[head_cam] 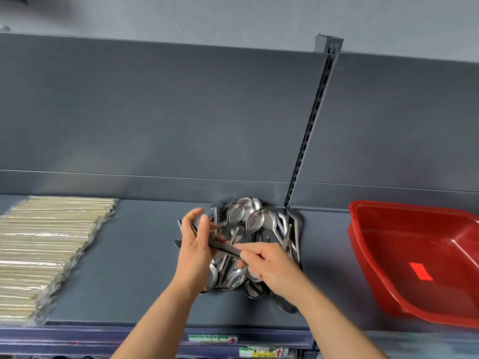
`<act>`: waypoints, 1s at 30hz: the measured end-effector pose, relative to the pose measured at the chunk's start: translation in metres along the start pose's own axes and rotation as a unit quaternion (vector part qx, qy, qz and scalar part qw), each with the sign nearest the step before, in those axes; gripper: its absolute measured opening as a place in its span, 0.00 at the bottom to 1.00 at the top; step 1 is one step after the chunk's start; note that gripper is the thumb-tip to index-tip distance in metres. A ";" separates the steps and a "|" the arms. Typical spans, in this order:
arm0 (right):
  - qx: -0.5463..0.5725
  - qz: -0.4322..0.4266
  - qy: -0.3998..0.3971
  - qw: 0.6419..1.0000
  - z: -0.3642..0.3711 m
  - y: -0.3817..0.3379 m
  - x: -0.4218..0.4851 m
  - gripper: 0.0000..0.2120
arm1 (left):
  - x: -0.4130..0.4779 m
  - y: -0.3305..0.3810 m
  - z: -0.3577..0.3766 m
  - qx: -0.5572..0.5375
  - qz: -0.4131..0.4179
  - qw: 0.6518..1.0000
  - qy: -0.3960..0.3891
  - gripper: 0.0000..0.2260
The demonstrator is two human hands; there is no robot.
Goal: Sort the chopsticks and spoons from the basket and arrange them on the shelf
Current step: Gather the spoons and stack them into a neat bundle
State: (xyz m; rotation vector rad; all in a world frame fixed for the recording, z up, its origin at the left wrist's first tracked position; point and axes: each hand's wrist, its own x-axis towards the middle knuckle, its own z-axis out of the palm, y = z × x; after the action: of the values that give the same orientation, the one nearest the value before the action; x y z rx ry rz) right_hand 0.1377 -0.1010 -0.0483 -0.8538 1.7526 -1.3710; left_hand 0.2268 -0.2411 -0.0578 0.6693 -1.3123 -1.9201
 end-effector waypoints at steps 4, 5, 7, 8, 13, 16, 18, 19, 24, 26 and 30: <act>-0.065 0.002 0.030 0.997 0.016 0.000 -0.001 0.15 | 0.006 0.001 -0.006 -0.052 -0.052 0.997 -0.004 0.06; -0.076 0.002 0.045 0.996 0.016 0.000 0.000 0.15 | 0.008 -0.001 -0.007 -0.070 -0.068 0.995 0.002 0.06; -0.097 0.009 0.064 0.993 0.017 -0.001 0.000 0.15 | 0.011 -0.006 -0.007 -0.100 -0.099 0.990 0.014 0.07; -0.101 0.017 0.064 0.993 0.016 -0.002 -0.001 0.15 | 0.013 -0.007 -0.005 -0.113 -0.115 0.987 0.016 0.06; -0.089 0.050 0.144 0.984 -0.011 0.001 0.001 0.09 | 0.032 -0.007 0.008 -0.127 -0.164 0.978 0.008 0.07; -0.178 0.101 0.334 0.920 -0.051 0.020 0.017 0.08 | 0.041 -0.007 0.014 -0.126 -0.175 0.976 -0.011 0.07; -0.250 0.156 0.360 0.885 -0.074 0.031 0.028 0.11 | 0.045 -0.010 0.018 -0.113 -0.183 0.976 -0.023 0.07; -0.266 0.175 0.349 0.881 -0.082 0.035 0.034 0.11 | 0.046 -0.012 0.019 -0.107 -0.186 0.976 -0.026 0.06; -0.319 0.220 0.313 0.867 -0.093 0.042 0.053 0.19 | 0.048 -0.023 0.026 -0.070 -0.196 0.977 -0.040 0.09; -0.318 0.213 0.310 0.870 -0.094 0.042 0.057 0.19 | 0.049 -0.026 0.029 -0.056 -0.194 0.978 -0.046 0.10; -0.255 0.159 0.282 0.911 -0.096 0.045 0.061 0.15 | 0.052 -0.029 0.034 -0.052 -0.198 0.977 -0.058 0.12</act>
State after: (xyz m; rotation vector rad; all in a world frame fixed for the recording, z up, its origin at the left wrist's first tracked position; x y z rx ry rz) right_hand 0.0220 -0.0972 -0.0861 -0.3980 2.6402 -1.0009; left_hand 0.1619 -0.2556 -0.0739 0.8235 -1.2046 -2.3611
